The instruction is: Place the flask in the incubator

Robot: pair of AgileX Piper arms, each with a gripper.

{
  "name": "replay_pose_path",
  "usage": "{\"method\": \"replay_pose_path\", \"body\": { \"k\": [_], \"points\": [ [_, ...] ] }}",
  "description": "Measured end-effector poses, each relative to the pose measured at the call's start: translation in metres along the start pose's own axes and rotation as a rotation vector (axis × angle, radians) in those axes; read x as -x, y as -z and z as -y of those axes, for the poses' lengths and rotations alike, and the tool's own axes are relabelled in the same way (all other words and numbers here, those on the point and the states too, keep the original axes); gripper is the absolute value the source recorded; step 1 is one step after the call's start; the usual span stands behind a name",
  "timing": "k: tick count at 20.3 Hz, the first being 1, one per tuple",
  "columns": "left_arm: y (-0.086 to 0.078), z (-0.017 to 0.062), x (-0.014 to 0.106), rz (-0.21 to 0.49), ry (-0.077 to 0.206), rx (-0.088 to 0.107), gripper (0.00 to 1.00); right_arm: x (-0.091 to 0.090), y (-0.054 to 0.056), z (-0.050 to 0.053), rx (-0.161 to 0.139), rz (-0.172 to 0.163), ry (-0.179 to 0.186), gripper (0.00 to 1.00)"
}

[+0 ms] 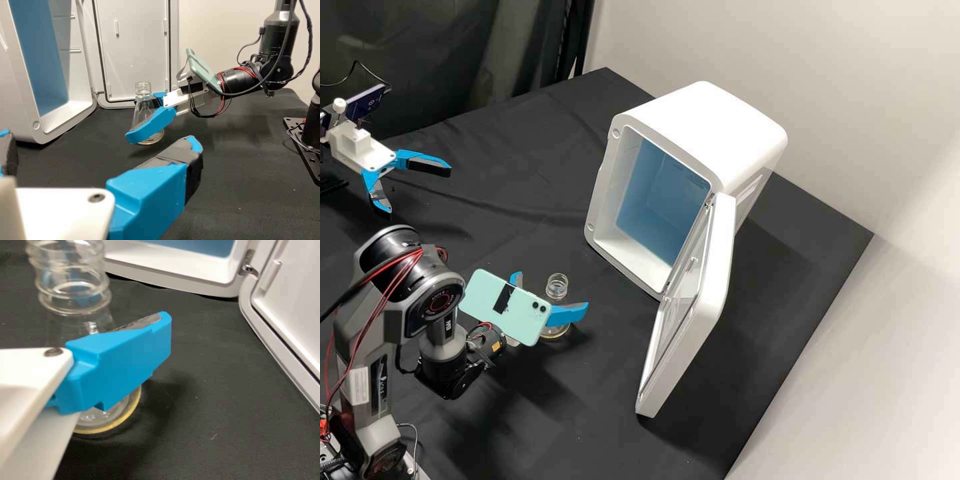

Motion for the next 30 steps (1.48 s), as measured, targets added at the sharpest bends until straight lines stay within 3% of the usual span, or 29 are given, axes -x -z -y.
{"method": "replay_pose_path", "body": {
  "k": [4,5,7,14,21,30],
  "points": [
    [0.000,0.0000,0.000,0.000,0.000,0.000,1.00,0.000,-0.005,-0.006,-0.151,-0.039,0.019,1.00],
    [0.000,0.0000,0.000,0.000,0.000,0.000,1.00,0.001,-0.005,-0.007,-0.175,-0.052,0.023,1.00],
    [0.000,0.0000,0.000,0.000,0.000,0.000,1.00,0.001,-0.005,-0.008,-0.194,-0.063,0.030,1.00],
    [-0.001,-0.0015,0.001,0.001,-0.008,-0.015,1.00,0.000,-0.005,-0.009,-0.213,-0.066,0.028,1.00],
    [-0.001,-0.0014,0.001,0.002,-0.007,-0.015,1.00,-0.001,-0.006,-0.008,-0.218,-0.062,0.033,1.00],
    [-0.004,-0.0007,0.000,0.025,0.001,-0.022,1.00,-0.009,-0.009,-0.003,-0.203,-0.063,0.037,1.00]
  ]
}}
